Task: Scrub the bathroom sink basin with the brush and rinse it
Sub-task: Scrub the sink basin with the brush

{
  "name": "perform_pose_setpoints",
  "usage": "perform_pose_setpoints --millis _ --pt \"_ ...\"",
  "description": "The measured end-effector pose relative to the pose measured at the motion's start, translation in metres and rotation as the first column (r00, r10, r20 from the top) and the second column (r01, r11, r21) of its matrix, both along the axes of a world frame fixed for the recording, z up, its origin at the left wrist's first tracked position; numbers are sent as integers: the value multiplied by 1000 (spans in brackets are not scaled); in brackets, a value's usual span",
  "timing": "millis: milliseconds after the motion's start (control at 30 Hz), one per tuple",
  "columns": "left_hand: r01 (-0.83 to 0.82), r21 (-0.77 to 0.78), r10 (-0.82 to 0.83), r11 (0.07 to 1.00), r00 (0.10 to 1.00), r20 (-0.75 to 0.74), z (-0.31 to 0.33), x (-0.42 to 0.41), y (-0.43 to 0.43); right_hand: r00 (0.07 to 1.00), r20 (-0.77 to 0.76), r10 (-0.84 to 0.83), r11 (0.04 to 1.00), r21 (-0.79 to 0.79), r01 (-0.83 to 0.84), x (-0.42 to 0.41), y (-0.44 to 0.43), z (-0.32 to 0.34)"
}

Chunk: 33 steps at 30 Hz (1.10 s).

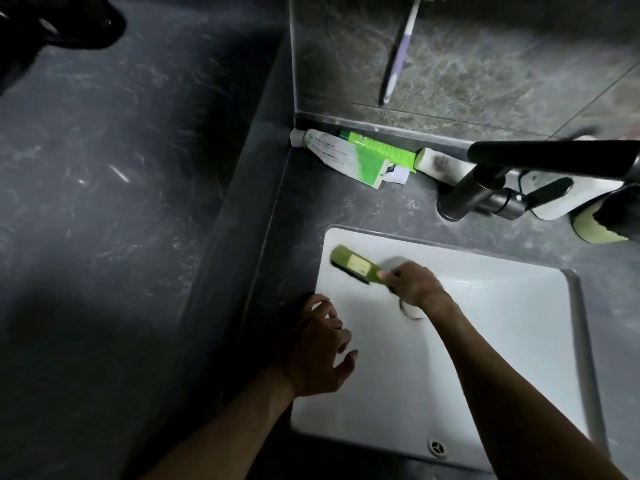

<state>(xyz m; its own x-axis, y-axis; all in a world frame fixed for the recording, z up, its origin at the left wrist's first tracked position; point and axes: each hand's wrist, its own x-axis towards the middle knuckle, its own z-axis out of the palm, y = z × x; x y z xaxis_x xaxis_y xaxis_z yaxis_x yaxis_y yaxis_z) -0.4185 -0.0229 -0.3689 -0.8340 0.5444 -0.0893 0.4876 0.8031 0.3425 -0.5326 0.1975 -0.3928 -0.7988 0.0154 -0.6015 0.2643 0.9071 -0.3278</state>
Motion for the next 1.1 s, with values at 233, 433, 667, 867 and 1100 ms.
perform_pose_setpoints --millis 233,433,667,867,1100 --pt "4 27 -3 1000 1000 -26 1 1 0 980 170 106 958 246 -147 35 12 -15" --pt "11 10 -10 1000 998 -54 -1 -1 -1 974 121 -192 954 -212 214 17 -29 10" --pt "20 36 -18 999 998 -60 -1 -3 -1 978 99 -181 981 94 172 65 -1 -22" --pt "13 77 -8 997 998 -68 -5 1 -1 988 -44 -151 972 -186 140 60 -48 18" --pt "41 116 -23 992 989 -146 -9 -1 -3 994 -14 -110 889 -447 93 90 -49 28"
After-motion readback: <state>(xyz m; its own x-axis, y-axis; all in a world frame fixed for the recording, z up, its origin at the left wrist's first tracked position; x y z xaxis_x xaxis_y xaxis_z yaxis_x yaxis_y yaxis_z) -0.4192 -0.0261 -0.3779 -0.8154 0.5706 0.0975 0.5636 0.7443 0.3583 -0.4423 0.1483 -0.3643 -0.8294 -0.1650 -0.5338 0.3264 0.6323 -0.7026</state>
